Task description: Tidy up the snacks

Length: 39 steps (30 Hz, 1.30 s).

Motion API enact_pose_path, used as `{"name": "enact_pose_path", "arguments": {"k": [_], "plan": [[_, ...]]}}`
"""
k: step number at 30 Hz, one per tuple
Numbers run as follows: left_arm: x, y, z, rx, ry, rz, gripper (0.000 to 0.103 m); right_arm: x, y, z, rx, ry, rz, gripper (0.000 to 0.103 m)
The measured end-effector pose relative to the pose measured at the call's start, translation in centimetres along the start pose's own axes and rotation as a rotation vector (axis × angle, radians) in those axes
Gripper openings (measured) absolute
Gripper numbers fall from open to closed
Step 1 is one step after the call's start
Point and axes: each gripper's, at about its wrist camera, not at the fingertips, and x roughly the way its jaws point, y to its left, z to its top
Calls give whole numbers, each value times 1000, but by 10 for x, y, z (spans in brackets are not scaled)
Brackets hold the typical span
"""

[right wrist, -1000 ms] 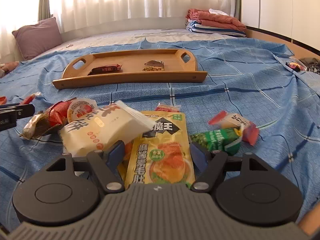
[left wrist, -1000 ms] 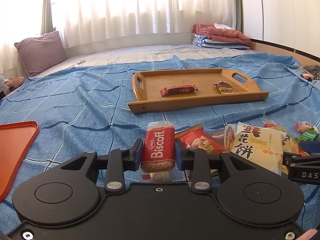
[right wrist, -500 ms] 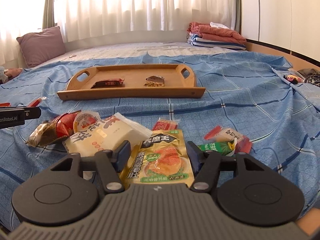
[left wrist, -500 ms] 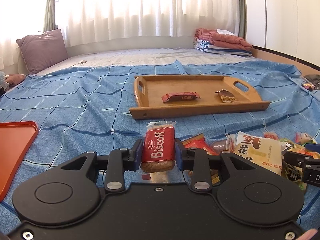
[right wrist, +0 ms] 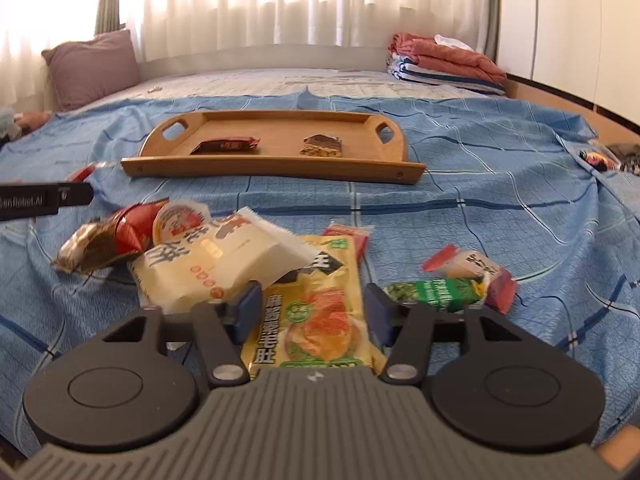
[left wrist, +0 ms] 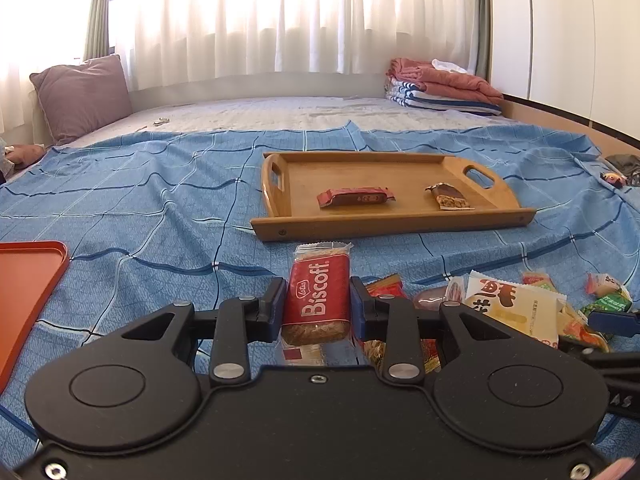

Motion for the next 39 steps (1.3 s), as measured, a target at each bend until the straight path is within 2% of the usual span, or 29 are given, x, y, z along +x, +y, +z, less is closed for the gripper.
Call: {"name": "enact_pose_path", "arguments": {"k": [3,7,8,11,14,17,28,37,39], "plan": [[0,0,-1,-1,0,3,31,10,4,-2,-10,8,-13,74],[0,0,-1,-3,2,3,31,18,-5,0,64,25,5,77],[-1,0,-1,-3,1,1,31,17,-7,0,72,27,14,65],[-1,0,-1,-3,-3,2,31,10,-6,2,48,9,6,51],[-1,1,0,-6,-6,3,31,2,-11,5,65,-2,13,39],[-2,0,1,-8,-9,3,31,-3,-16,9,76,-5,18,32],[-3,-1,1,-10,-7,-3,31,-10,10,12,12,-24,47,31],[-2,-2,2,-13,-5,-11,31,27,-3,21,212,51,129,28],[-2,-2,2,-13,-6,-9,31,26,-7,23,242,45,154,21]]}}
